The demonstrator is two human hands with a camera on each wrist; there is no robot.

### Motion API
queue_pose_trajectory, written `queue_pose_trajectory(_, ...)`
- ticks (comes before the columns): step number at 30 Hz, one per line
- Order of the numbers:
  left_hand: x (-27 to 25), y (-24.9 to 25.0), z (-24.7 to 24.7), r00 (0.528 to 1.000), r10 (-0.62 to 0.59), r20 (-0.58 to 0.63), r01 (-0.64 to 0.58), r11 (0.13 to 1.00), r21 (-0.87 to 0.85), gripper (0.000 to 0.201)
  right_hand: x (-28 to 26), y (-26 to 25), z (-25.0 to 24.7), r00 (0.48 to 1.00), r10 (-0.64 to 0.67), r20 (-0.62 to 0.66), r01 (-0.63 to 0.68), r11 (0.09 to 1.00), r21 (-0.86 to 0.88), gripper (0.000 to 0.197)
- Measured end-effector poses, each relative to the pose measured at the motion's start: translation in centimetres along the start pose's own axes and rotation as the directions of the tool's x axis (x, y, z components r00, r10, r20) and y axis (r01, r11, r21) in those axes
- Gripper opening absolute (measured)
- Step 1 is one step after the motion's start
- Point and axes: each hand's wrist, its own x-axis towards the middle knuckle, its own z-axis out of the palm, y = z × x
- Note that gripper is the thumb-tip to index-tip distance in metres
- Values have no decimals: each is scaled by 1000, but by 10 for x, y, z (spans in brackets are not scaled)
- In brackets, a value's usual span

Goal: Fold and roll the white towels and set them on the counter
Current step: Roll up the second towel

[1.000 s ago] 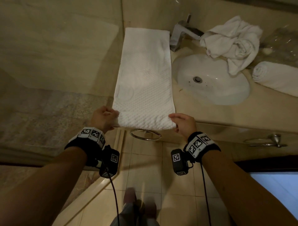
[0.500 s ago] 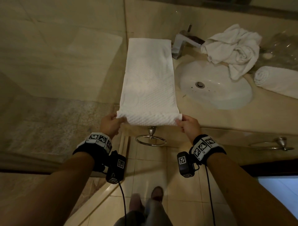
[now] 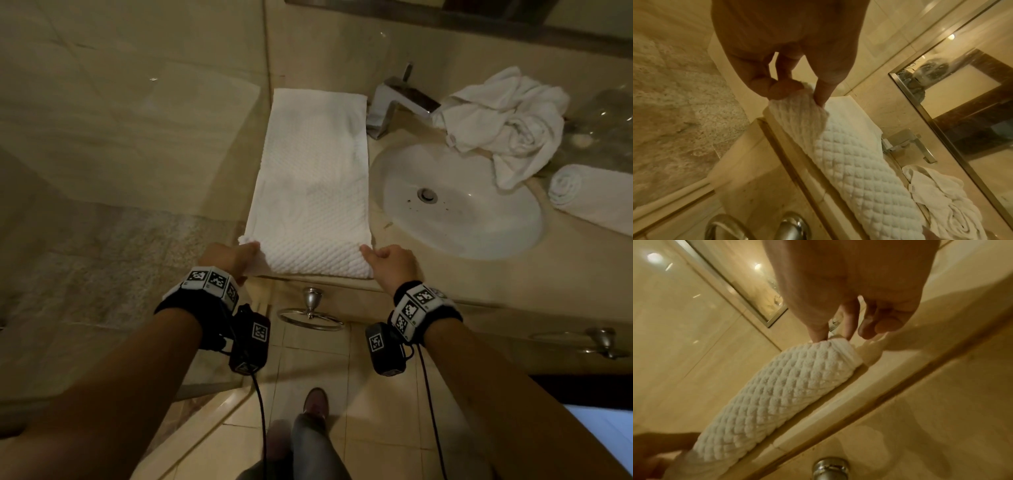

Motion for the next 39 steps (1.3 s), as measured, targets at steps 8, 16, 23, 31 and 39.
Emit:
queue_pose_trajectory(8, 8, 33, -4, 999, 44, 9, -45, 973, 228, 45, 5, -37, 11, 769, -528, 361, 541, 838, 75, 55)
queue_pose_trajectory(16, -7, 54, 10, 991, 134, -3, -107, 805, 584, 25, 8, -47, 39, 695, -509, 507, 719, 476, -507, 83)
queue_pose_trajectory(23, -13, 35, 24, 768, 618, 168, -513, 436, 740, 58, 21, -67, 44, 763, -381, 522, 637, 578, -510, 71)
queue_pose_trajectory(31, 5, 27, 57, 688, 534, 490, -524, -101, 846, 72, 37, -84, 41, 802, -263, 537, 543, 695, -471, 58)
queue_pose_trajectory(39, 28, 78, 65, 756, 380, 533, -584, 23, 811, 43, 26, -102, 44, 835, -211, 508, 545, 444, -712, 82)
